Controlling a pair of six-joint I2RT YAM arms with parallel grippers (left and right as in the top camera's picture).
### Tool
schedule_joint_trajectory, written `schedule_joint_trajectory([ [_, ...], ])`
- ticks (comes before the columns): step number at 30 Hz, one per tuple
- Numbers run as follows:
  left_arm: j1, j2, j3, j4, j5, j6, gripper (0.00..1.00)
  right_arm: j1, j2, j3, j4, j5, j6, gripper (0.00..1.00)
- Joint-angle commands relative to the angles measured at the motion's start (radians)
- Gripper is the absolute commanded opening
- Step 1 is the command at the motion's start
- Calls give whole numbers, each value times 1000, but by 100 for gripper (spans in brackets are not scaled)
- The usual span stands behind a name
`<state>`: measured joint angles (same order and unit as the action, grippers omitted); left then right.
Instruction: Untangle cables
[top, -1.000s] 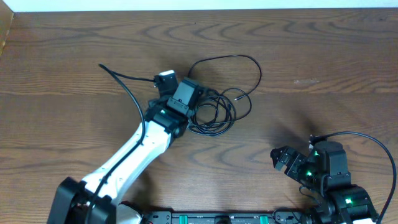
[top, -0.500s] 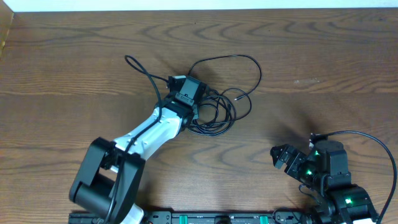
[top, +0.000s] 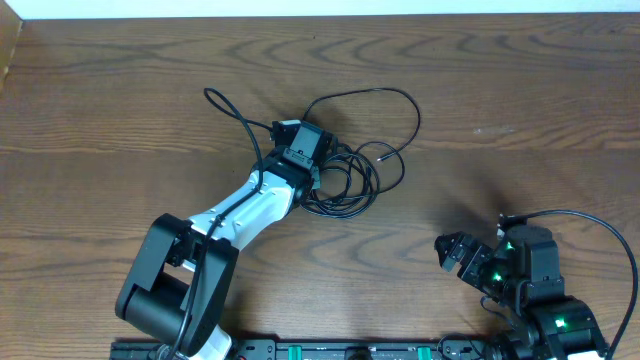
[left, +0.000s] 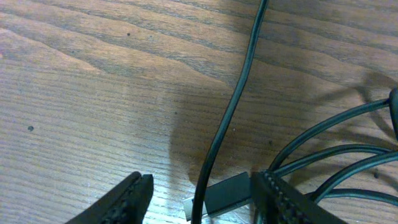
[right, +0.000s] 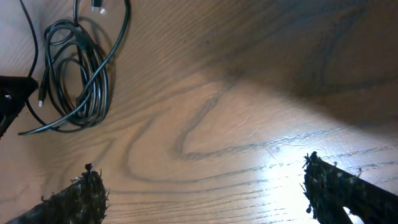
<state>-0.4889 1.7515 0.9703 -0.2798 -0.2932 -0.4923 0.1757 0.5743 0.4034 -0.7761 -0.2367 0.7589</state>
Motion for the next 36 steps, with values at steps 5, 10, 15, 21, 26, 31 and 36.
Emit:
schedule_joint_trajectory([
  [5, 6, 16, 0, 2, -6, 4, 51, -4, -5, -5, 2, -5, 11, 99],
  [10, 6, 30, 0, 6, -6, -7, 48, -4, -5, -5, 2, -5, 11, 99],
  [15, 6, 39, 0, 7, -6, -10, 43, -4, -5, -5, 2, -5, 11, 99],
  [21, 6, 39, 0, 14, -5, -23, 40, -4, -5, -5, 2, -5, 11, 99],
  [26, 6, 40, 0, 14, -3, -44, 35, -4, -5, -5, 2, -5, 11, 99],
  [31, 6, 41, 0, 14, -3, -44, 34, -4, -5, -5, 2, -4, 11, 99],
  [36, 6, 42, 0, 30, -3, -44, 34, -4, -5, -5, 2, -2, 11, 99],
])
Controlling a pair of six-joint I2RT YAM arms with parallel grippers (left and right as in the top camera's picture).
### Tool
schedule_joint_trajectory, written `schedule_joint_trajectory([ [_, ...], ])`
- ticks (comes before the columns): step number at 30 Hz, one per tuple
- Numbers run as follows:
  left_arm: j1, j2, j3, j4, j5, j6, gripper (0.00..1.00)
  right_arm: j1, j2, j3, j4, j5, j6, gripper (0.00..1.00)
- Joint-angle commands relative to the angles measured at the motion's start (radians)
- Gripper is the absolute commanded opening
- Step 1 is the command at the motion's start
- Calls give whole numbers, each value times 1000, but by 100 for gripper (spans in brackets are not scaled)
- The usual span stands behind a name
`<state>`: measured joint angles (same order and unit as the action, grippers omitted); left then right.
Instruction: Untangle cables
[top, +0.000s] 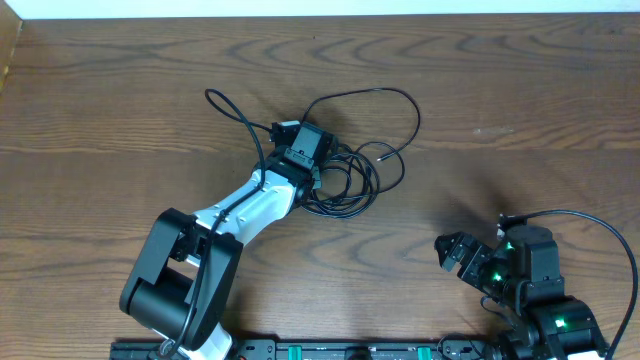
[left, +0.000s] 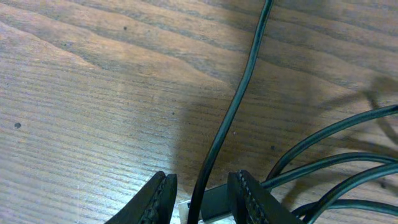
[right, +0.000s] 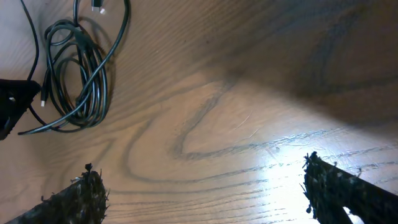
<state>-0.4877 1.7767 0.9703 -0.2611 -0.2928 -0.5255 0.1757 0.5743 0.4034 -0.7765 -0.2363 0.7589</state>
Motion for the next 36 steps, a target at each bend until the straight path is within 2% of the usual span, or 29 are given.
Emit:
schedule_joint_trajectory([
  [1, 5, 17, 0, 21, -4, -11, 34, -4, -5, -5, 2, -3, 11, 99],
  [36, 5, 42, -37, 89, -11, -14, 34, -4, -5, -5, 2, -2, 11, 99],
])
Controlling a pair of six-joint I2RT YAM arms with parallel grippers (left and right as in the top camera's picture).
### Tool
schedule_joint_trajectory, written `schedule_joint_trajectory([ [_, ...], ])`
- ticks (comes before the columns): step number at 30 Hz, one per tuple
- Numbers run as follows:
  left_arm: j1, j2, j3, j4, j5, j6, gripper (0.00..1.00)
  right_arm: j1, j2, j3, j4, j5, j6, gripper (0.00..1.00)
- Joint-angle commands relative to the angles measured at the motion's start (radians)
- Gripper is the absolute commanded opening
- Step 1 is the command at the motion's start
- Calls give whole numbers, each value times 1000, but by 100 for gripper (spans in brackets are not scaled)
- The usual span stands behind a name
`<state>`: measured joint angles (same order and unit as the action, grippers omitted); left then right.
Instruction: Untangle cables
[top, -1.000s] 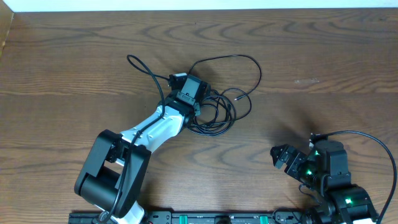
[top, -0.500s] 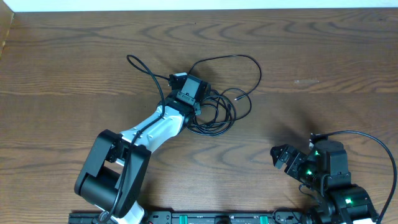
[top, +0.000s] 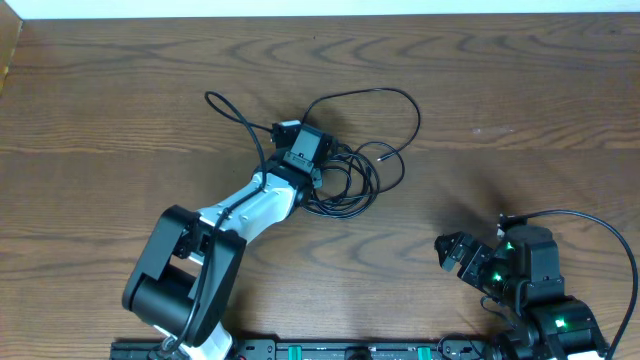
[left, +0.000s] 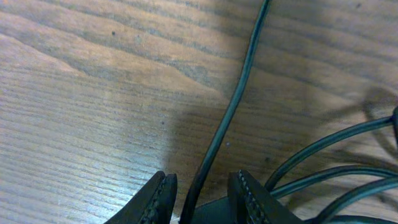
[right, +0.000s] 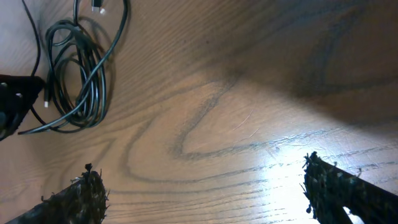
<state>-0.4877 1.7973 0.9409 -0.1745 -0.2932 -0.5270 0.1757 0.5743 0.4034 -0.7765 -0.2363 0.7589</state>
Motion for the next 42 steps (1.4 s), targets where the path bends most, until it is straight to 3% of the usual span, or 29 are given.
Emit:
schedule_joint_trajectory([
  [1, 5, 22, -8, 2, -13, -13, 34, -4, -5, -5, 2, -2, 11, 99],
  [7, 5, 23, -8, 2, -14, -13, 34, -4, -5, -5, 2, -2, 11, 99],
  [12, 5, 23, -8, 2, -14, -13, 15, -4, -5, -5, 3, -1, 11, 99],
  [20, 5, 22, -8, 6, -14, -13, 8, -4, -5, -5, 2, 6, 11, 99],
  [27, 5, -6, -8, -3, -14, -12, 8, -4, -5, -5, 2, 6, 11, 99],
  [42, 5, -247, -8, -140, -13, -12, 8, -4, -5, -5, 2, 6, 11, 99],
])
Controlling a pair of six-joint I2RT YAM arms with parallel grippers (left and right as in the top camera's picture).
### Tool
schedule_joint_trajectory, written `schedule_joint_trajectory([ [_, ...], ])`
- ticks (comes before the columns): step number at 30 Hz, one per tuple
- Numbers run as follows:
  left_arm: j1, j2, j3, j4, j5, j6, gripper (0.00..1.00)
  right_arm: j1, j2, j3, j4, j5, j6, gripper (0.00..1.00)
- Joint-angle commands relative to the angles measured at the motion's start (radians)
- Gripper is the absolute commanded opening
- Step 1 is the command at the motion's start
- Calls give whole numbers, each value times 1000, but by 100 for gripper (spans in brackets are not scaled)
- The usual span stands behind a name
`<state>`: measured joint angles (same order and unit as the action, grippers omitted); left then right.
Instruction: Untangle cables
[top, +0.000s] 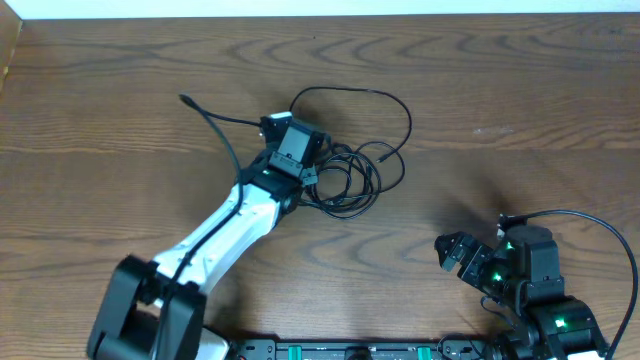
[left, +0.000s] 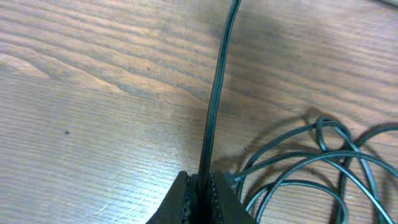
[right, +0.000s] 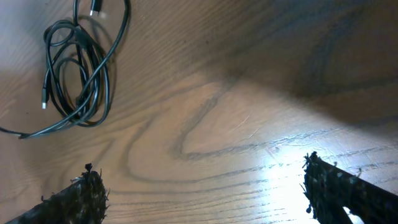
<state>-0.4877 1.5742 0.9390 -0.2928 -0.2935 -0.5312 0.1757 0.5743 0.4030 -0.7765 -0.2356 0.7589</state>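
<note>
A tangle of thin black cables (top: 345, 180) lies mid-table, with a wide loop (top: 350, 95) behind it and a free end (top: 186, 100) reaching far left. My left gripper (top: 285, 150) is at the bundle's left edge. In the left wrist view the left gripper (left: 200, 186) is shut on one black strand (left: 217, 93) that runs straight away from the jaws, and the coils (left: 311, 162) lie to their right. My right gripper (top: 447, 250) rests near the front right, open and empty, its fingers (right: 81, 193) wide apart. The bundle (right: 78, 74) shows far off in the right wrist view.
The wooden table (top: 520, 90) stretches bare to the right and back. A white strip (top: 320, 8) runs along the far edge. The right arm's own cable (top: 600, 225) arcs over its base at the front right.
My left gripper has gone from nearly shut around the strand to shut on it. The arm has shifted, and the cable's free end and loop now lie further left. The right arm has not moved.
My left gripper stood wide open astride a black strand and a connector at the bundle's left edge. Its jaws were then narrowed around the strand and stayed so. Now they grip the strand, and the cable's left end has shifted leftward. My right gripper stayed open throughout.
</note>
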Motion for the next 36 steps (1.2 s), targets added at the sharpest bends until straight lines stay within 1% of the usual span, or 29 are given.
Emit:
schedule_joint_trajectory([
  [1, 5, -26, -6, -29, -13, -8, 8, -4, -5, -5, 2, 5, 11, 99],
  [5, 5, -26, -6, -48, -13, -8, 8, -4, -5, -5, 1, 5, 11, 99],
  [6, 5, -26, -6, -50, -13, -8, 9, -4, -5, -5, 1, 5, 11, 99],
  [7, 5, -26, -6, -51, -13, -8, 13, -4, -5, -5, 2, 5, 11, 99],
  [10, 5, -26, -6, -50, -13, -8, 16, -4, -5, -5, 1, 5, 11, 99],
  [18, 5, -26, -6, -50, -13, -8, 15, -4, -5, -5, 2, 5, 11, 99],
  [19, 5, -26, -6, -51, -13, -8, 17, -4, -5, -5, 2, 5, 11, 99],
  [20, 5, -25, -6, -50, -14, -8, 25, -4, -5, -5, 2, 5, 11, 99],
  [22, 5, -16, -6, -47, -13, -8, 32, -4, -5, -5, 1, 5, 11, 99],
  [36, 5, 138, -6, -1, -10, -20, 33, -4, -5, -5, -2, 5, 11, 99],
])
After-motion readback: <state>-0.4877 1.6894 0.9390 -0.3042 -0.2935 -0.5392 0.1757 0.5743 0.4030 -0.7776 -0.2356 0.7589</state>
